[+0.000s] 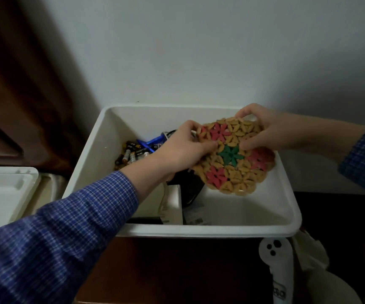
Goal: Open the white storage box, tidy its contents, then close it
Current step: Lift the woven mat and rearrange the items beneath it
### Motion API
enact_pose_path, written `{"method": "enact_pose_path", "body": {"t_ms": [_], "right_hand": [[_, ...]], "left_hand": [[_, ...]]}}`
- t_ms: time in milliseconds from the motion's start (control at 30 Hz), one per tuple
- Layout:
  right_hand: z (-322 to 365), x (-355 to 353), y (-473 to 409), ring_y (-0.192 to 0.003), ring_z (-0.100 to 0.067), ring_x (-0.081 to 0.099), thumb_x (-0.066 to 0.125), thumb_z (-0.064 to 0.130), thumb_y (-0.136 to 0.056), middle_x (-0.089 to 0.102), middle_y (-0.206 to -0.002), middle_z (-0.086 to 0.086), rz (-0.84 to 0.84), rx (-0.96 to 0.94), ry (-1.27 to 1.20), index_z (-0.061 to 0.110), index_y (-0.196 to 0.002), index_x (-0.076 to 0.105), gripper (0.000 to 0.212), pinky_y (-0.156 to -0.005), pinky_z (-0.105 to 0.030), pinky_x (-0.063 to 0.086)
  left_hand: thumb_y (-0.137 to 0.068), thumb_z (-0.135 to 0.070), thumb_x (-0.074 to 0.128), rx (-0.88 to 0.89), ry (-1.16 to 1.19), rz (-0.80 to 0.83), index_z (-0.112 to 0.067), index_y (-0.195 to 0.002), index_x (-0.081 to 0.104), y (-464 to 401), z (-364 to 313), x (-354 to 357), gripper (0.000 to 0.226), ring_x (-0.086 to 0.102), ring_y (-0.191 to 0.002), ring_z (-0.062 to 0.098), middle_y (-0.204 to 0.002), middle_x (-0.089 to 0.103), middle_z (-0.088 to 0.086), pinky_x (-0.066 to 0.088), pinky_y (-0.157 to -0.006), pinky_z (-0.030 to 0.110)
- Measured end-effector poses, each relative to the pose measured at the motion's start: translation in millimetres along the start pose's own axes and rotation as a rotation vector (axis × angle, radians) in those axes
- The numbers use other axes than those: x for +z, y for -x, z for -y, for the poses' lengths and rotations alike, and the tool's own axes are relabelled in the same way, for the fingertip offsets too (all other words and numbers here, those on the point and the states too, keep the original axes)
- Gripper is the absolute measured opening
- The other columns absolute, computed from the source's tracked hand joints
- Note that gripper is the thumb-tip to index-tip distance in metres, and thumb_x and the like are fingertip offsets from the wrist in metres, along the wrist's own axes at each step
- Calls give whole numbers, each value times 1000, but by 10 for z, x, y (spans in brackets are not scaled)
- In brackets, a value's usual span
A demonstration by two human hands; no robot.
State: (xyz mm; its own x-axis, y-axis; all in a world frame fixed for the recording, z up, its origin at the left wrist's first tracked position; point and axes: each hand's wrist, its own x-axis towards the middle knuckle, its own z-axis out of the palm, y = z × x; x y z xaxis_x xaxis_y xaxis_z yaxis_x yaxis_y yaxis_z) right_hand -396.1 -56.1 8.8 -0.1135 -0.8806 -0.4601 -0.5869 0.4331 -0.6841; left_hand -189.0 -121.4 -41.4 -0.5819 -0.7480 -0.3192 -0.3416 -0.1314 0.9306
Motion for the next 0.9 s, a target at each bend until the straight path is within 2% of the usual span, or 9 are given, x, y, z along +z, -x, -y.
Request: {"method": "enact_pose_path", "body": {"t_ms": [100, 167, 233, 333, 467, 533, 600, 767, 900], "right_hand": [[144, -65, 50, -97, -18, 63, 76, 11, -84, 56, -117, 1, 48, 18, 333, 33, -143, 40, 72, -70, -30, 58], [266, 10, 25, -96, -20, 57, 73, 13, -86, 48, -115, 3, 49, 17, 569, 29, -145, 40, 70, -66, -27, 55], [360, 117, -13, -100, -24, 56, 63, 11, -89, 48, -116, -2, 61, 34, 771, 22, -147, 39, 64, -73, -33, 57], [413, 228, -92, -108, -29, 59, 55, 10, -89, 55, -127, -9, 148, 93, 937, 16, -146, 41, 59, -85, -39, 59], [403, 320, -204, -120, -32, 56, 62, 11, -88, 50, -139, -11, 265, 118, 967, 21, -150, 37, 67, -95, -42, 55], [369, 337, -251, -125, -31, 52, 63, 11, -90, 47, -144, -11, 257, 103, 979, 20, -152, 34, 69, -96, -38, 52], [344, 335, -290, -126, -31, 51, 63, 10, -90, 45, -146, -12, 241, 99, 967, 20, -154, 31, 72, -90, -34, 50], [304, 325, -356, -123, -30, 52, 64, 10, -90, 46, -143, -11, 213, 108, 932, 21, -153, 30, 72, -82, -32, 50], [268, 281, -376, -113, -27, 55, 65, 10, -89, 49, -139, -11, 203, 119, 895, 22, -152, 31, 72, -85, -34, 56]], "left_hand": [[-86, -37, 73, 66, -516, 174, -18, -126, 44, -77, -5, 7, 53, 67, -100, 21, -110, 64, 0, 59, -83, 36], [-85, -40, 69, 140, -866, 199, -17, -125, 52, -110, 7, 19, 49, 63, -102, 21, -107, 63, -1, 53, -85, 34], [-83, -41, 64, 265, -1144, 214, -14, -111, 62, -108, 58, 70, 39, 63, -96, 27, -98, 65, 5, 55, -84, 36], [-84, -47, 59, 403, -1494, 414, -14, -95, 68, -66, 232, 207, 36, 55, -101, 30, -98, 61, 8, 51, -88, 38], [-95, -47, 48, 564, -1600, 669, -21, -120, 65, -52, 411, 262, 39, 45, -127, 25, -128, 57, 3, 34, -110, 45], [-99, -44, 43, 552, -1627, 765, -24, -136, 55, -45, 471, 299, 43, 38, -137, 24, -140, 53, 2, 21, -119, 49], [-102, -43, 40, 512, -1719, 818, -25, -143, 47, -34, 533, 343, 46, 40, -137, 25, -142, 53, 2, 18, -120, 51], [-102, -32, 45, 611, -1976, 800, -24, -132, 56, -31, 623, 422, 33, 50, -128, 29, -129, 61, 5, 8, -118, 68], [-100, -26, 50, 685, -1952, 753, -22, -124, 58, -62, 642, 438, 26, 54, -122, 30, -121, 63, 6, 10, -115, 71]]}}
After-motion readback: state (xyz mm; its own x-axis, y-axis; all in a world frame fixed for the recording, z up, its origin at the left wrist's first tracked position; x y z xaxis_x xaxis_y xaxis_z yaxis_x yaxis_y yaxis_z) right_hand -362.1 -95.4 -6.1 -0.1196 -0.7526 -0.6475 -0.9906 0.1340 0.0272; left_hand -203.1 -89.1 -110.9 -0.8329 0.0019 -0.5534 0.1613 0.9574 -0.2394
